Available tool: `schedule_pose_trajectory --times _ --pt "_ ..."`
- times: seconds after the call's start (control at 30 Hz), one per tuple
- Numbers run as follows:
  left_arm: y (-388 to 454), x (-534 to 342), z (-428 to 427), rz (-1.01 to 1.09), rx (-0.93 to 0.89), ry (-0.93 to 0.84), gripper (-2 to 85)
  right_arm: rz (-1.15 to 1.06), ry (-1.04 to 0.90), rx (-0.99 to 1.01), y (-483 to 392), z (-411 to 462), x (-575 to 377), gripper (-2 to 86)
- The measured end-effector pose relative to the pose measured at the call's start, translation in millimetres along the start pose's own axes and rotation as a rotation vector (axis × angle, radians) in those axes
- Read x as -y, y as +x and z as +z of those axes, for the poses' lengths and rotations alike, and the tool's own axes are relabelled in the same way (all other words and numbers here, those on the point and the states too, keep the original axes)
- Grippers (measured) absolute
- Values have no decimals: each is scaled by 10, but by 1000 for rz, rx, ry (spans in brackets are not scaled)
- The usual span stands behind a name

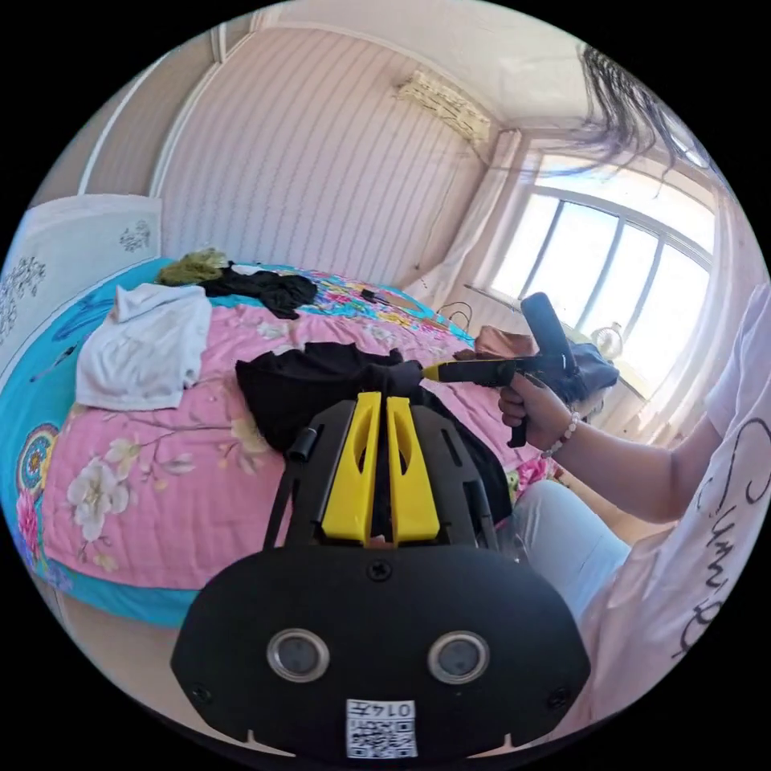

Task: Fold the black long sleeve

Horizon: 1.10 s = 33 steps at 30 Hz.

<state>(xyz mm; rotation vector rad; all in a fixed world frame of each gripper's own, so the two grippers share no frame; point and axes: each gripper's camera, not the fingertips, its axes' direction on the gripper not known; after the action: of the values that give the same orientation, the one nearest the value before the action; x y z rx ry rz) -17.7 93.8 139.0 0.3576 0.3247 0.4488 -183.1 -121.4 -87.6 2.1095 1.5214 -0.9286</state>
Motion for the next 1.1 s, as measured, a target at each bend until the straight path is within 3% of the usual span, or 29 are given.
schedule_pose_trajectory --times 0.13,0.33,0.47,0.7,0.83,1.1 --pt "559 112 440 107 -77 -82 -10 148 118 -5 475 -686 -668 0" --pt "1311 141 997 263 -132 -163 -7 242 141 -46 850 -1141 -1376 0" --pt "1673 46 1477 371 -169 -245 8 322 130 -56 1092 -1299 -1733 0" --pt "1843 -355 2341 372 -291 -480 41 464 6 -90 1537 -1388 -2192 8" --pt "1998 -425 2541 432 -332 -514 47 428 -61 -133 1583 -1434 -2172 31" --pt "1437 -311 2946 312 -112 -559 42 233 -210 -180 1362 -1106 -1811 58"
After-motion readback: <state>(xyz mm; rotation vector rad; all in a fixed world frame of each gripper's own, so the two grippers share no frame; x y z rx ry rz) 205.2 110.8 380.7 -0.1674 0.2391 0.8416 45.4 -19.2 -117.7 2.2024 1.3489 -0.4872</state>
